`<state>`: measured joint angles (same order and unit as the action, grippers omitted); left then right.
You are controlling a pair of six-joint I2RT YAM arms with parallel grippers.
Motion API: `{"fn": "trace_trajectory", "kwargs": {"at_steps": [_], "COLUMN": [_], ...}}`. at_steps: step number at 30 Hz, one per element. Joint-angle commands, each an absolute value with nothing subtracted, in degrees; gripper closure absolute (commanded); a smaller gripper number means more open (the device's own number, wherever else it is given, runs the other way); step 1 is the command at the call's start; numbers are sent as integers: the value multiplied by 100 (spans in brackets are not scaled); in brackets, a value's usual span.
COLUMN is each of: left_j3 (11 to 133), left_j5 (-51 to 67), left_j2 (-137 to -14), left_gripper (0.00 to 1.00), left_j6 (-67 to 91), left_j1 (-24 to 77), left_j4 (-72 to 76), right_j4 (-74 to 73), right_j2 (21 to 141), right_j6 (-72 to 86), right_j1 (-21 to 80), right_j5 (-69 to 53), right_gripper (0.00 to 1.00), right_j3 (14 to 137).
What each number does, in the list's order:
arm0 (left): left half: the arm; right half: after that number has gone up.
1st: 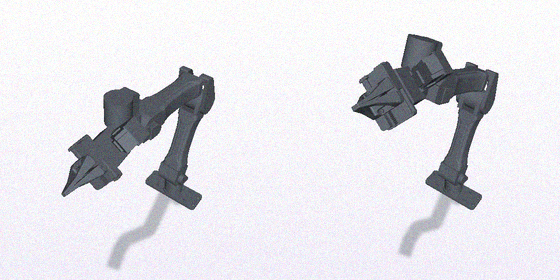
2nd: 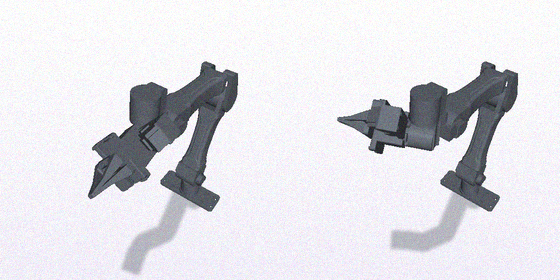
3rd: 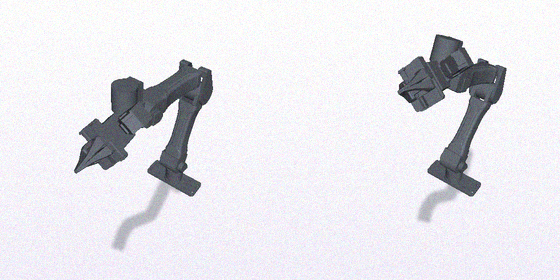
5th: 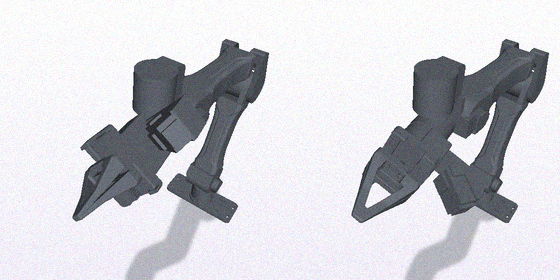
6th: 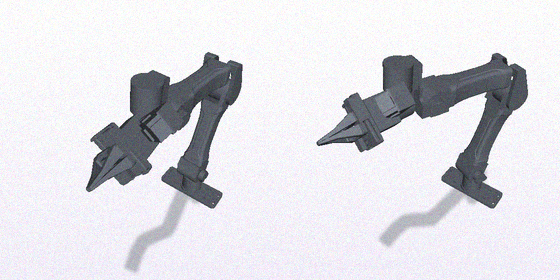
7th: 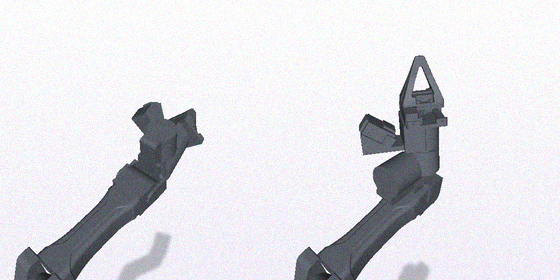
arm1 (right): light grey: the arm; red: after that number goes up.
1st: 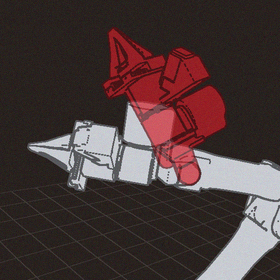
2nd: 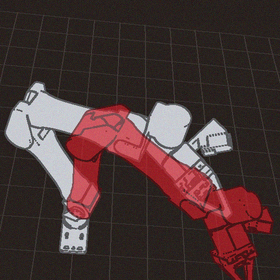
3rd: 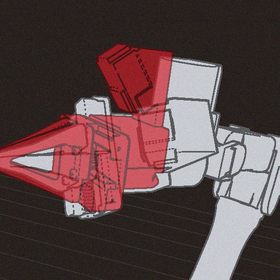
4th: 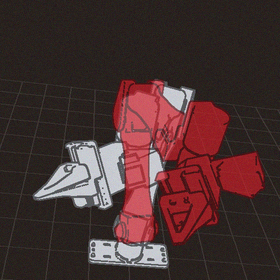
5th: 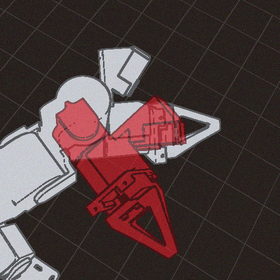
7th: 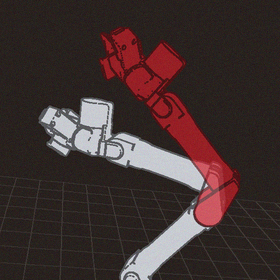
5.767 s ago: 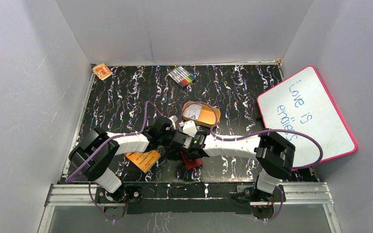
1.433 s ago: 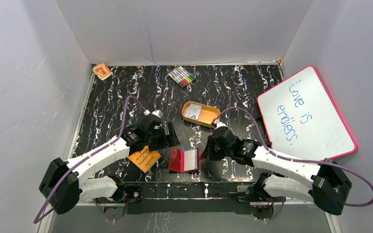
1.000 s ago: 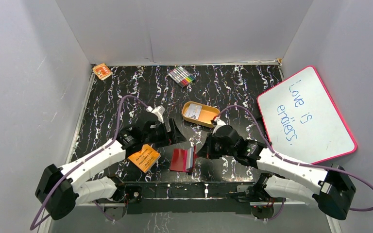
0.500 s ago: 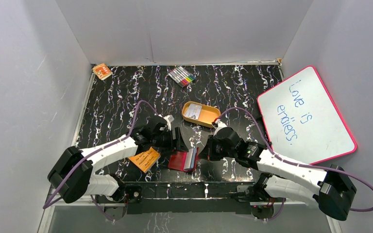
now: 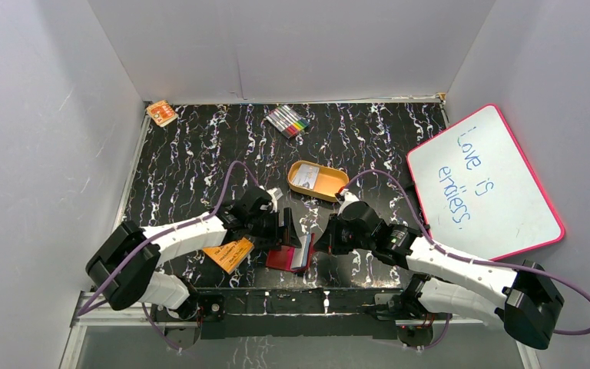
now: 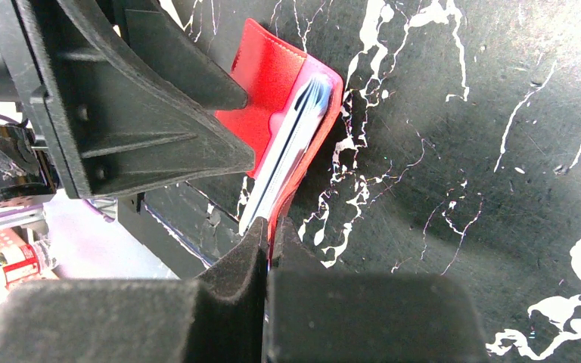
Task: Put the credit cards into the card holder
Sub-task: Open the card holder at the center of the board.
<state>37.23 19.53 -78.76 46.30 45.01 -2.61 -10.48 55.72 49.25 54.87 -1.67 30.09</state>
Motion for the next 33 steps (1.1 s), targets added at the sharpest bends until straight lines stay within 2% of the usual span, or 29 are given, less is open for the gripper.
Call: {"fn": "trace_trajectory", "kwargs": {"at_steps": [1, 13, 33], "left_j3": [3926, 4089, 4267], "left_j5": [1969, 1903, 2000], "left_j2": [-7937, -7812, -8270], "left_gripper": [27, 19, 21], "left_j6": [4442, 4304, 4141], "left_j1": [4569, 4619, 4816], "left_j4": [-316, -308, -316], "right_j4": [-896, -853, -727], "right_j2": [5553, 5573, 5516], "right_j6": [4854, 4809, 4794], "right_j1": [5482, 5484, 5484], "right_j5": [-111, -130, -229], "right_gripper": [100, 100, 100], "right_j3": [3176, 3280, 3319]}}
